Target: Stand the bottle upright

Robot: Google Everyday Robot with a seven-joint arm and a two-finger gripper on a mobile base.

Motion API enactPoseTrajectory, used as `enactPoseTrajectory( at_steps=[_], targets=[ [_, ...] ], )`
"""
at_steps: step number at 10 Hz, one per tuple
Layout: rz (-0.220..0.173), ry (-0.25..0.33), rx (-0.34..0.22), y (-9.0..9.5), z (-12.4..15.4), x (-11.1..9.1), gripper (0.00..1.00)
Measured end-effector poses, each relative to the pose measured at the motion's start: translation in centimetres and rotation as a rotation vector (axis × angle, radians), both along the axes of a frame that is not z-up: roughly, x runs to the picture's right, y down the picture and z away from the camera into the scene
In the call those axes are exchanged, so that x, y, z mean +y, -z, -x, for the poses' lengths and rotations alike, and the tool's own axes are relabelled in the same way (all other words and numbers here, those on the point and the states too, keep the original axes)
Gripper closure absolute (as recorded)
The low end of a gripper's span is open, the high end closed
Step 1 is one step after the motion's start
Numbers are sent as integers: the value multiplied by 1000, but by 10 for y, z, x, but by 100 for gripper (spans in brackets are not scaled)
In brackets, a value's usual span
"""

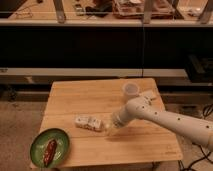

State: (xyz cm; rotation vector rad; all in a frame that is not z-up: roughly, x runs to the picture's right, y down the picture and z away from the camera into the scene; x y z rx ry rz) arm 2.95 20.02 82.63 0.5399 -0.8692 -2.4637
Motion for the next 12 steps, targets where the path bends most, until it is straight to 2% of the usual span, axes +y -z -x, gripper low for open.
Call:
enactPoseTrajectory(
  at_steps=[4, 7, 10, 11, 12],
  targets=[
    [-18, 15, -4, -6, -4, 4, 28],
    [-36, 20, -9, -10, 0, 0, 28],
    [-38, 25, -15, -11, 6, 0, 28],
    [-37, 25, -17, -11, 7, 1, 30],
    [-36, 25, -19, -11, 9, 2, 42]
  ],
)
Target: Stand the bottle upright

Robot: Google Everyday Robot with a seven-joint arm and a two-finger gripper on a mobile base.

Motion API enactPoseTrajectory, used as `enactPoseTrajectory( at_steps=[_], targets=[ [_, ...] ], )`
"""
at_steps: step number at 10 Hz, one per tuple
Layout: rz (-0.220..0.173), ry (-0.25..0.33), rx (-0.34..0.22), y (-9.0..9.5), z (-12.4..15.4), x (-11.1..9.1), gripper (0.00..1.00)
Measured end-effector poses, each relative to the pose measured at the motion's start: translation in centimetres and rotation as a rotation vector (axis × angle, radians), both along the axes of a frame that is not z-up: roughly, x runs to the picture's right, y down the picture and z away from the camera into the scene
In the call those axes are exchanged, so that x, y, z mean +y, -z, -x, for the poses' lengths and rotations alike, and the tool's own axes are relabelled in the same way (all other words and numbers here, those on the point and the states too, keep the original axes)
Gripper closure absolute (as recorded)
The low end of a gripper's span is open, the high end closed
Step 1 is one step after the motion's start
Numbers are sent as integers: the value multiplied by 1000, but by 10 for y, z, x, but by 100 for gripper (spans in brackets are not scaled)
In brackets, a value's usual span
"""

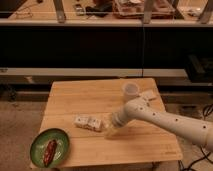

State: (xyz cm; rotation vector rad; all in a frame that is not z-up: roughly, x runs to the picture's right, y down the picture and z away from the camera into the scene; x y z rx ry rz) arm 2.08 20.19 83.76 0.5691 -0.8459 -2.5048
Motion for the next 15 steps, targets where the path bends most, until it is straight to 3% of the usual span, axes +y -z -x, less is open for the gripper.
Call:
enactPoseTrajectory(
  at_steps=[2, 5, 8, 11, 15],
  targets=[
    [-1, 1, -4, 0, 1, -1, 51],
    [-5, 8, -7, 0, 2, -1, 52],
    [-11, 17, -4, 1, 0, -3, 74],
    [-20, 24, -2, 3, -2, -6, 76],
    [-85, 91, 2, 28, -8, -35, 76]
  ],
)
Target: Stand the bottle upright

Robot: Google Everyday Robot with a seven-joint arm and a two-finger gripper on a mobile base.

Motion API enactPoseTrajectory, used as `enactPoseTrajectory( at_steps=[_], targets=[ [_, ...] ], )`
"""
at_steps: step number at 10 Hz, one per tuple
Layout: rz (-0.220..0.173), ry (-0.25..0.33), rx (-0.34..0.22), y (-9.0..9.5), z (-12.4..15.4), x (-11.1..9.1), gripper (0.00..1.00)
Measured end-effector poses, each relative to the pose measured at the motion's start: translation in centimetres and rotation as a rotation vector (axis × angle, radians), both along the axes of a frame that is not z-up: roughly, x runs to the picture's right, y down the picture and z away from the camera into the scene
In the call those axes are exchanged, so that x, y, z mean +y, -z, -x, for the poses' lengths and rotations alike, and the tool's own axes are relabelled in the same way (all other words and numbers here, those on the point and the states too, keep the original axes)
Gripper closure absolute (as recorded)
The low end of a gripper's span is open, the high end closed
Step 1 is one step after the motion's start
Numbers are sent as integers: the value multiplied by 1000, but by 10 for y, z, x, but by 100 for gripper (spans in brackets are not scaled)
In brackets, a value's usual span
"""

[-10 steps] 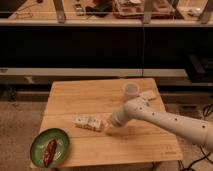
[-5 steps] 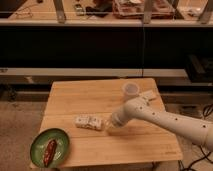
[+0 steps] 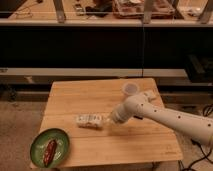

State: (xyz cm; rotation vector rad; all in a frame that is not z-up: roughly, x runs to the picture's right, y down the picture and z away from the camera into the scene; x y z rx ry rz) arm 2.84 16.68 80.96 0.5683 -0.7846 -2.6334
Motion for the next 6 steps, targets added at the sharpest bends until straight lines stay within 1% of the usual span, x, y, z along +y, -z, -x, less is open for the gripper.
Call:
enactPoseTrajectory(
  at_steps=[1, 3, 5, 6],
  targets=[
    [-17, 34, 4, 8, -3, -7, 76],
    [-31, 85, 12, 17, -7, -14, 76],
    [-51, 162, 17, 34, -11, -26, 76],
    [-57, 178, 18, 40, -12, -30, 76]
  ],
)
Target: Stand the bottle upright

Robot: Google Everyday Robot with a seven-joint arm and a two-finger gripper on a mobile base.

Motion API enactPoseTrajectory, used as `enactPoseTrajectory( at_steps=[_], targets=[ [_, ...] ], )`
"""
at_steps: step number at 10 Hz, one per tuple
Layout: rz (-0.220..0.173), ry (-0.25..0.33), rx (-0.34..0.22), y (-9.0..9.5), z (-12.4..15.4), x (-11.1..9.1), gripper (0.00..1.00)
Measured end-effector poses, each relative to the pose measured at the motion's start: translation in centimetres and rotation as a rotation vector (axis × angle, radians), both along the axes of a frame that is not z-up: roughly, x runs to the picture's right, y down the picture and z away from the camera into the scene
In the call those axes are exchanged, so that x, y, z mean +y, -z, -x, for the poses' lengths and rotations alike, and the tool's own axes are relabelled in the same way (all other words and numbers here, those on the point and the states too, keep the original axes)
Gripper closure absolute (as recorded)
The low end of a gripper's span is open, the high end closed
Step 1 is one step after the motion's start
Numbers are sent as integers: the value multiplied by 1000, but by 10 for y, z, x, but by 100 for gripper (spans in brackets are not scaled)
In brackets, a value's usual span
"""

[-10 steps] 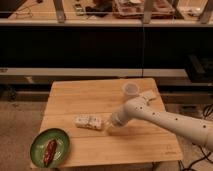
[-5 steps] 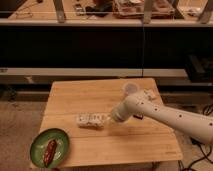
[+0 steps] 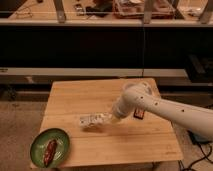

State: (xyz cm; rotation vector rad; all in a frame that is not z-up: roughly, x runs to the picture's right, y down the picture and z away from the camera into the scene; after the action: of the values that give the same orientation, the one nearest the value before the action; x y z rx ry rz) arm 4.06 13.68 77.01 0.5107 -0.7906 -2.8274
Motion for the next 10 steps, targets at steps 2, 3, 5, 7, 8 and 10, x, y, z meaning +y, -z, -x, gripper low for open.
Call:
enactPoseTrajectory(
  at_steps=[2, 3, 5, 7, 8, 10],
  targets=[
    [-12, 44, -1, 15, -3, -10, 76],
    [-16, 59, -2, 20, -3, -14, 76],
    [-18, 79, 1, 26, -4, -18, 76],
    [-17, 97, 11, 28, -6, -18, 76],
    [-17, 108, 15, 28, -7, -18, 76],
    [-15, 126, 38, 26, -10, -19, 76]
  ],
)
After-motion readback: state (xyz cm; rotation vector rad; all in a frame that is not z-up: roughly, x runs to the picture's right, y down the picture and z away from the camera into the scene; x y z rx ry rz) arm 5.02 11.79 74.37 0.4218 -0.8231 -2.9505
